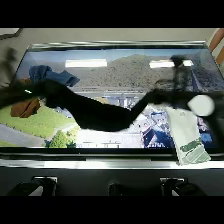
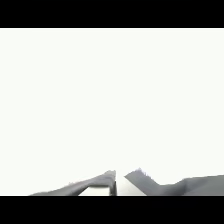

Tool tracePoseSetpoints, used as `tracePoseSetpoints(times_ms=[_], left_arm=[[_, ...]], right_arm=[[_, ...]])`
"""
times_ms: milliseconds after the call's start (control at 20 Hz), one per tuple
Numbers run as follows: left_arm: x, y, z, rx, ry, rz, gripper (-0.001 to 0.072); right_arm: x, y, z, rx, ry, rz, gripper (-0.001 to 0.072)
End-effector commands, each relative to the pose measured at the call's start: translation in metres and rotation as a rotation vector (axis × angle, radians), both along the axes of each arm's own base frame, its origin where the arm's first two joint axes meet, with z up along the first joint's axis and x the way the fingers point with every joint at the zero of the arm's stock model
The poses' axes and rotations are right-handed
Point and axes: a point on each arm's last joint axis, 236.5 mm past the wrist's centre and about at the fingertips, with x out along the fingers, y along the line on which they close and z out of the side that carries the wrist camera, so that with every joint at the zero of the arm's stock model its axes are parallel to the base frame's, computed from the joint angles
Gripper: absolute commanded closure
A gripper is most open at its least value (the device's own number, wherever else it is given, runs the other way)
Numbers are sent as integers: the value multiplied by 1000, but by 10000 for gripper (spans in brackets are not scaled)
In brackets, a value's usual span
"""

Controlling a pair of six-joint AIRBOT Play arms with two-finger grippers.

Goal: Fold the shirts.

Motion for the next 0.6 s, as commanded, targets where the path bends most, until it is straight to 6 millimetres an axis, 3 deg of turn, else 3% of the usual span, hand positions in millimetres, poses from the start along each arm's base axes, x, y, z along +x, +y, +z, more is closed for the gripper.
tracePoseSetpoints(times_ms=[0, 50, 100, 150, 250, 400, 550], left_arm=[[-77, 61, 190, -6, -440, 210, 675], [-104, 71, 225, 7, -537, 254, 675], [-127, 79, 249, 35, -609, 299, 675], [-146, 90, 264, 56, -656, 360, 675], [-169, 117, 274, 88, -685, 505, 675], [-188, 135, 292, 89, -758, 612, 675], [-189, 142, 315, 65, -857, 636, 676]], right_arm=[[-51, -72, 217, -37, -552, -210, 677], [-73, -77, 251, -10, -632, -217, 677], [-92, -82, 279, 12, -698, -224, 677], [-106, -90, 298, 9, -748, -242, 677], [-122, -106, 322, -1, -811, -297, 677], [-130, -123, 330, 24, -820, -371, 677], [-122, -128, 299, -2, -688, -396, 676]])
